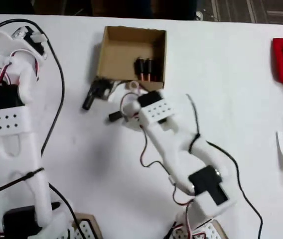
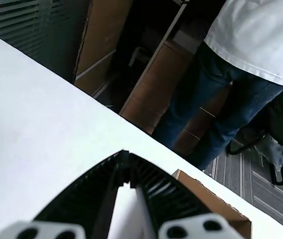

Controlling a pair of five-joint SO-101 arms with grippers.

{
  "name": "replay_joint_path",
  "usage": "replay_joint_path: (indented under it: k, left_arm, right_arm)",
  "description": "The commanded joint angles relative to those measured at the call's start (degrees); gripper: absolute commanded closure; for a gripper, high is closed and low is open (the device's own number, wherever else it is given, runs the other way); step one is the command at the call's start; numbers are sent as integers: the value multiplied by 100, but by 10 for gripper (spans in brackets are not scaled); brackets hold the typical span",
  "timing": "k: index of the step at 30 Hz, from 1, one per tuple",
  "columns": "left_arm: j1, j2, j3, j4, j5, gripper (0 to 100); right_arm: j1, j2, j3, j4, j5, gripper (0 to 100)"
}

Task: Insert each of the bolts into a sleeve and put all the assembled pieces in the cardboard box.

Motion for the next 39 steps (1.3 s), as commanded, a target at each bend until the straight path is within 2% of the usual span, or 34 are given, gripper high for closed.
replay_joint_path:
  k: [1,6,10,18,28,35,39]
  left_arm:
    - [-105,-264,-382,-97,-53,974]
    - [-308,-273,-426,-97,-35,974]
    - [-545,-273,-497,-105,-26,974]
    - [-712,-273,-585,-88,-26,974]
    - [-721,-273,-593,-88,-26,974]
    - [-712,-273,-593,-88,-26,974]
    - [-712,-273,-593,-88,-26,974]
  right_arm:
    - [-251,233,-26,-303,721,802]
    - [-558,479,-26,-356,1433,807]
    - [-822,514,-35,-365,1705,807]
    - [-866,611,-475,-558,1758,808]
    - [-576,1780,-1336,-514,1741,808]
    - [-558,1912,-1407,-400,1749,809]
    - [-479,1921,-1407,-418,1749,874]
